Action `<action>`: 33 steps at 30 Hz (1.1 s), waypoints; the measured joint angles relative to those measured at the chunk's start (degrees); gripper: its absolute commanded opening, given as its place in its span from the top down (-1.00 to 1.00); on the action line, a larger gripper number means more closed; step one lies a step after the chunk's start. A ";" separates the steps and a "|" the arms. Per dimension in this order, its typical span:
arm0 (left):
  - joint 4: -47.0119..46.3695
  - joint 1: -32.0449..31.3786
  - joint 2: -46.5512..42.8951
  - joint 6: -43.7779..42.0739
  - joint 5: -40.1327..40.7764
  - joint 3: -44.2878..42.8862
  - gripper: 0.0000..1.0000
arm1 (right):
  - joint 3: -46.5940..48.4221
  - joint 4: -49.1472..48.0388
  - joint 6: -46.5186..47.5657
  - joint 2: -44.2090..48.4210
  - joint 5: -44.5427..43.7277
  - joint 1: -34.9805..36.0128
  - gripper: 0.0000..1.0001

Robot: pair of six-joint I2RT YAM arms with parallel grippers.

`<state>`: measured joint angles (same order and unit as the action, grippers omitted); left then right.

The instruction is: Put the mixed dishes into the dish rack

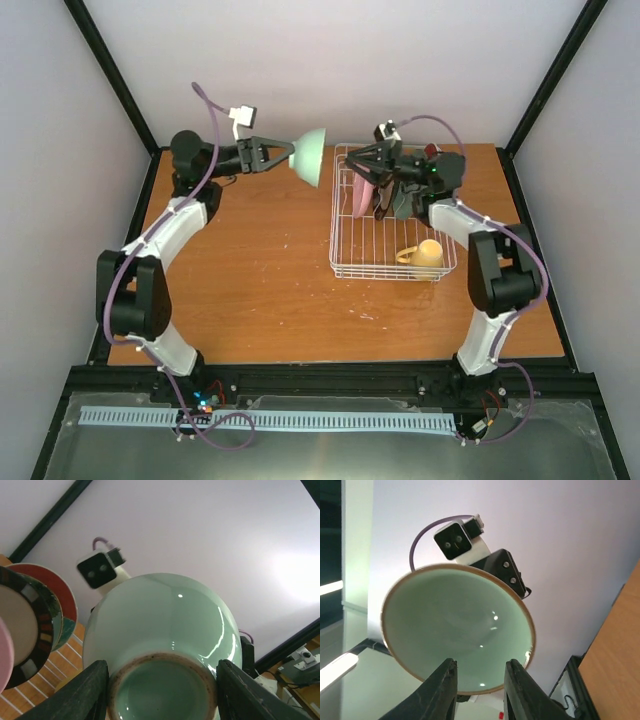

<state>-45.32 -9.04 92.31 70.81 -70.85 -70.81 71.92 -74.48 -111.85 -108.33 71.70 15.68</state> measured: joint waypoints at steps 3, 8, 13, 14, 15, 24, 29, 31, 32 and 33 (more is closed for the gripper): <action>1.25 -2.62 3.15 -1.38 0.17 -2.99 0.99 | -1.38 5.70 5.20 4.48 1.20 -3.87 0.55; 13.62 -8.22 9.22 -9.81 1.07 -11.50 0.99 | -1.18 32.57 26.71 12.70 2.56 -12.00 0.61; 27.96 -13.07 13.31 -19.08 3.28 -19.61 0.99 | 17.16 81.68 64.96 15.45 -5.64 -19.43 0.66; 30.36 -13.68 13.99 -20.68 3.61 -20.81 0.99 | 17.66 86.66 69.48 16.98 -7.10 -20.39 0.67; 32.87 -14.32 14.64 -22.25 4.02 -22.14 0.99 | 17.66 90.29 72.43 18.34 -8.22 -21.09 0.67; 55.69 -19.43 21.68 -37.20 10.99 -34.64 0.99 | 20.02 110.57 89.11 22.27 -20.50 -26.27 0.70; 65.31 -21.90 23.54 -43.76 15.34 -36.61 0.99 | 21.14 115.10 92.30 23.26 -24.94 -27.06 0.71; 68.74 -22.40 23.69 -45.97 17.07 -36.61 0.99 | 21.53 115.78 92.83 23.85 -25.83 -27.39 0.71; 70.51 -22.64 23.69 -47.23 17.97 -36.61 0.99 | 21.59 115.91 93.04 24.11 -26.08 -27.54 0.71; 71.71 -22.80 23.69 -48.06 18.64 -36.61 0.99 | 21.64 115.97 93.26 24.33 -26.27 -27.61 0.71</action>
<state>26.39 -31.83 116.01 22.74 -52.21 -107.42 93.56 41.50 -18.59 -84.01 45.43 -11.92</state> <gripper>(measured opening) 0.550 0.145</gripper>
